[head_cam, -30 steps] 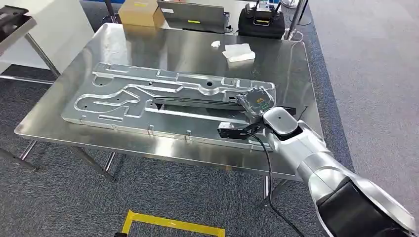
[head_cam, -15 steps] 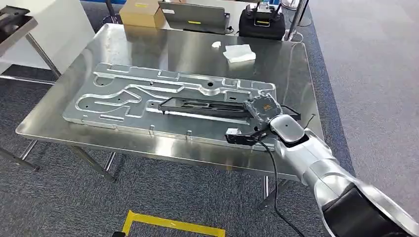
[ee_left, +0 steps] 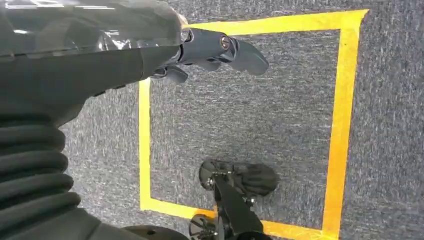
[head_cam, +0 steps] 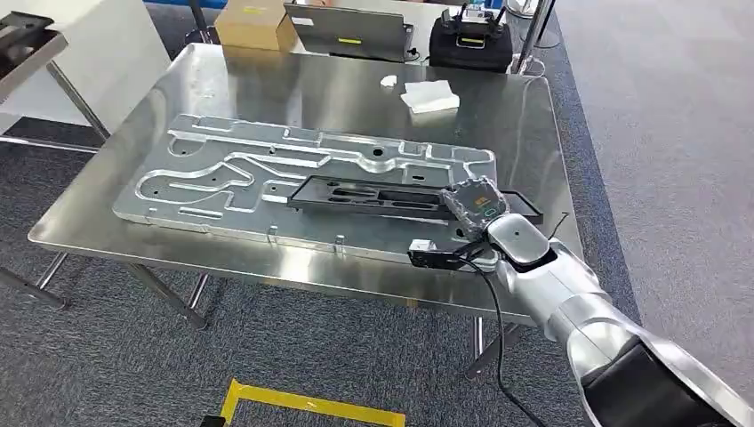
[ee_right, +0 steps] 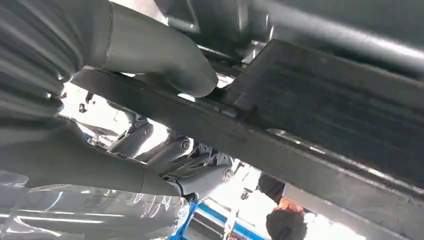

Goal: Take the parts from the cabinet and place them on the table.

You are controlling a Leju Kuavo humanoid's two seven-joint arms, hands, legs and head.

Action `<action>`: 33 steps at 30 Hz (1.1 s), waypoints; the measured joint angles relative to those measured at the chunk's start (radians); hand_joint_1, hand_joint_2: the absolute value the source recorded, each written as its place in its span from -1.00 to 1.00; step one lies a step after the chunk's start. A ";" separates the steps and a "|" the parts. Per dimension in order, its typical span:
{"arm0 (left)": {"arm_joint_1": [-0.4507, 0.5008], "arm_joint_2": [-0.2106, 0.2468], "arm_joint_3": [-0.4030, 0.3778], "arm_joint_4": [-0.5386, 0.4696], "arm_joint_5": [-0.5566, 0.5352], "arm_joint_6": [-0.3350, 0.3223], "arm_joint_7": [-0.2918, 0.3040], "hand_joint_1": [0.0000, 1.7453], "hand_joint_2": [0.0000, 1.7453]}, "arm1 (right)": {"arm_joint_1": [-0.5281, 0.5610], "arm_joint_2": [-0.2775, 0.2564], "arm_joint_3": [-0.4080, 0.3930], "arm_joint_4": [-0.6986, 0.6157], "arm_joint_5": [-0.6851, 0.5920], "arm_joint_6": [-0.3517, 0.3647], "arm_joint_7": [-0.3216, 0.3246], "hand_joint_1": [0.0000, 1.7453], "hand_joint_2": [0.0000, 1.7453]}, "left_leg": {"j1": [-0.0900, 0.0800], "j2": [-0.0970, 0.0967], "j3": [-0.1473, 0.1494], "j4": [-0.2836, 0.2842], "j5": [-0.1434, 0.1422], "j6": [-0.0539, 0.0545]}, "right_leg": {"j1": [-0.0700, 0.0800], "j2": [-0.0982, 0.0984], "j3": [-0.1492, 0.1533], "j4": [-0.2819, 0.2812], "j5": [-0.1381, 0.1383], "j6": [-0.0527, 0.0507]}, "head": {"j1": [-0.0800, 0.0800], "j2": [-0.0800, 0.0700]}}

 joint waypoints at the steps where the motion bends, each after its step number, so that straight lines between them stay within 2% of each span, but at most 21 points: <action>1: 0.000 -0.001 0.005 0.000 0.008 0.003 0.001 -1.00 1.00 | 0.004 0.000 0.000 0.000 0.001 0.000 -0.002 1.00 1.00 | 0.000 0.000 0.000 0.000 0.000 0.000 | 0.000 0.000 0.000 0.000 0.000 0.000 | 0.000 0.000; 10: -0.002 -0.005 0.016 0.000 -0.009 0.059 0.013 -1.00 1.00 | 0.019 0.000 -0.010 0.000 0.006 0.002 -0.006 1.00 1.00 | 0.000 0.000 0.000 0.000 0.000 0.000 | 0.000 0.000 0.000 0.000 0.000 0.000 | 0.000 0.000; 11: -0.002 -0.005 0.016 0.000 -0.012 0.061 0.014 -1.00 1.00 | 0.019 0.000 -0.011 0.000 0.008 0.002 -0.004 -1.00 -1.00 | 0.000 0.000 0.000 0.000 0.000 0.000 | 0.000 0.000 0.000 0.000 0.000 0.000 | 0.000 0.000; 16: -0.003 -0.007 0.015 0.000 -0.045 0.073 0.059 -1.00 1.00 | 0.041 0.000 -0.013 0.001 0.014 0.018 -0.008 -1.00 -1.00 | 0.000 0.000 0.000 0.000 0.000 0.000 | 0.000 0.000 0.000 0.000 0.000 0.000 | 0.000 0.000; 17: -0.003 -0.007 0.014 0.000 -0.047 0.072 0.064 -1.00 -1.00 | 0.048 -0.002 -0.014 0.001 0.014 0.020 -0.008 -1.00 -1.00 | 0.000 0.000 -0.001 0.000 0.000 0.000 | 0.000 0.000 0.000 0.000 0.000 0.000 | 0.000 0.000; 33: -0.005 -0.011 0.014 0.000 -0.044 0.046 0.057 -1.00 -1.00 | 0.055 -0.005 -0.020 0.002 0.020 0.036 -0.012 -1.00 -1.00 | 0.000 0.001 -0.001 0.000 0.000 0.000 | 0.001 0.002 -0.001 0.000 0.000 0.001 | 0.000 0.000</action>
